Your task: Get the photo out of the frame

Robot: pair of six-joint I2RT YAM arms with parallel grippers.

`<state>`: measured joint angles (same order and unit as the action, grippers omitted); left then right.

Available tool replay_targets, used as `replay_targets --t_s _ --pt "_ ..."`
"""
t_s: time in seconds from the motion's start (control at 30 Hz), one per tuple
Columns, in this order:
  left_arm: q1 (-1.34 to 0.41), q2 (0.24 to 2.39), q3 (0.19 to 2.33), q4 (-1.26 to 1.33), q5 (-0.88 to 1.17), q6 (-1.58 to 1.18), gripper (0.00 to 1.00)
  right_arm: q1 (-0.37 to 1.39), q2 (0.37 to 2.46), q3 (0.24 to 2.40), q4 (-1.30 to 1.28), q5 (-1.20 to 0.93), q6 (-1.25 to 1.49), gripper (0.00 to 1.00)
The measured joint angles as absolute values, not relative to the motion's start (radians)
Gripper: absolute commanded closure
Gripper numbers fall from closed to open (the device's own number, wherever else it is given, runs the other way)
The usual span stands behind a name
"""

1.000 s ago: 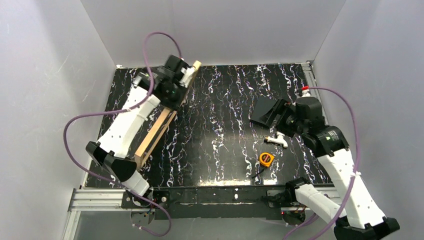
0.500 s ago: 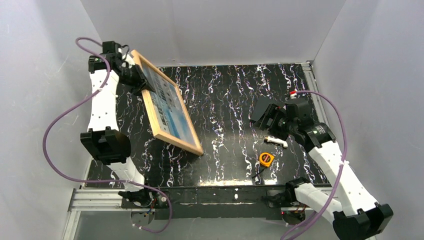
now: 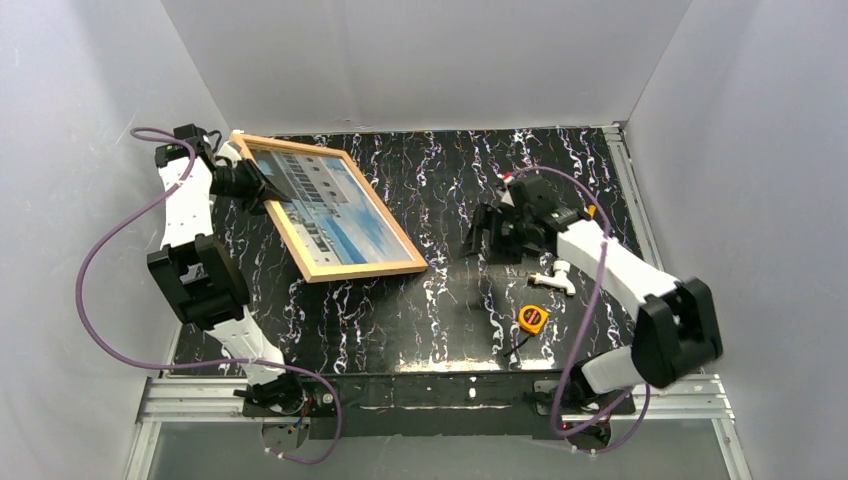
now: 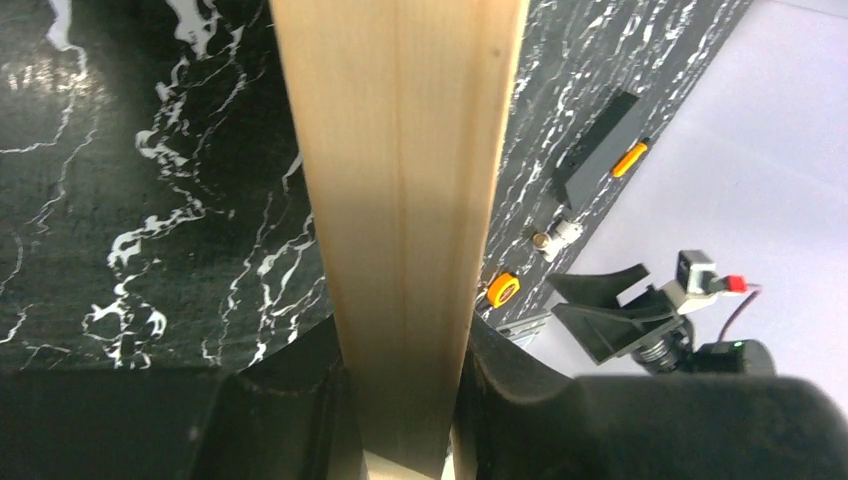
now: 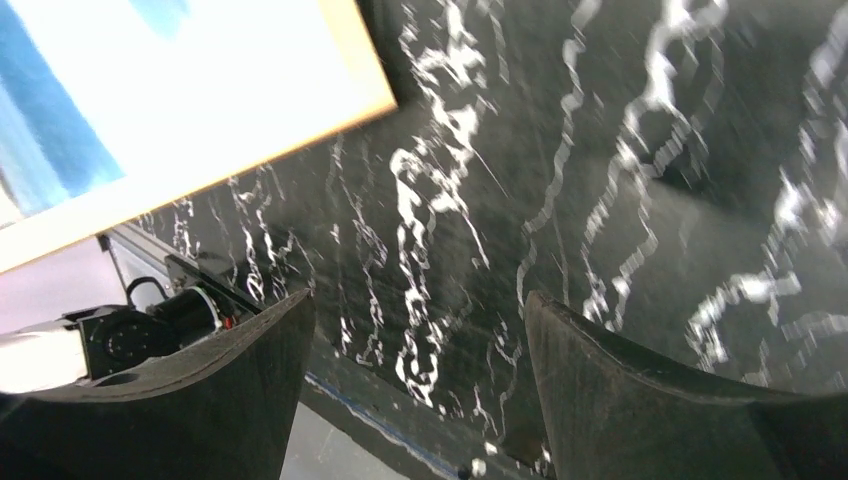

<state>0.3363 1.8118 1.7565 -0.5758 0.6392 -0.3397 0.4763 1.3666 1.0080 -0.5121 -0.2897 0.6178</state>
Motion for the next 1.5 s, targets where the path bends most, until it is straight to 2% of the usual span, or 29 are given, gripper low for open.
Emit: replay_targets --t_s 0.4,0.63,0.83,0.87,0.9,0.97,1.0,1.23,1.5 --pt "0.35 1.878 1.736 -0.709 0.402 -0.228 1.0 0.506 1.837 1.343 -0.337 -0.505 0.487 0.15" --pt "0.35 1.928 1.739 -0.702 0.247 -0.187 1.0 0.517 1.993 1.462 -0.278 -0.534 0.443 0.15" --pt "0.349 1.945 1.749 -0.724 0.141 -0.187 0.71 0.527 2.028 1.465 -0.264 -0.548 0.44 0.15" --pt "0.349 1.943 1.752 -0.729 0.129 -0.187 0.7 0.529 2.03 1.465 -0.26 -0.551 0.44 0.15" --pt "0.35 1.942 1.754 -0.736 0.122 -0.188 0.75 0.533 2.031 1.465 -0.259 -0.551 0.44 0.15" --pt "0.349 1.94 1.756 -0.743 0.109 -0.189 0.94 0.54 2.031 1.465 -0.259 -0.551 0.441 0.15" --pt "0.348 1.939 1.757 -0.746 0.107 -0.191 0.99 0.542 2.031 1.465 -0.258 -0.551 0.441 0.15" --pt "0.334 1.912 1.767 -0.765 0.104 -0.198 1.0 0.552 2.004 1.434 -0.273 -0.523 0.442 0.15" --pt "0.304 1.824 1.745 -0.738 0.143 -0.23 1.0 0.548 1.836 1.354 -0.308 -0.489 0.442 0.14"
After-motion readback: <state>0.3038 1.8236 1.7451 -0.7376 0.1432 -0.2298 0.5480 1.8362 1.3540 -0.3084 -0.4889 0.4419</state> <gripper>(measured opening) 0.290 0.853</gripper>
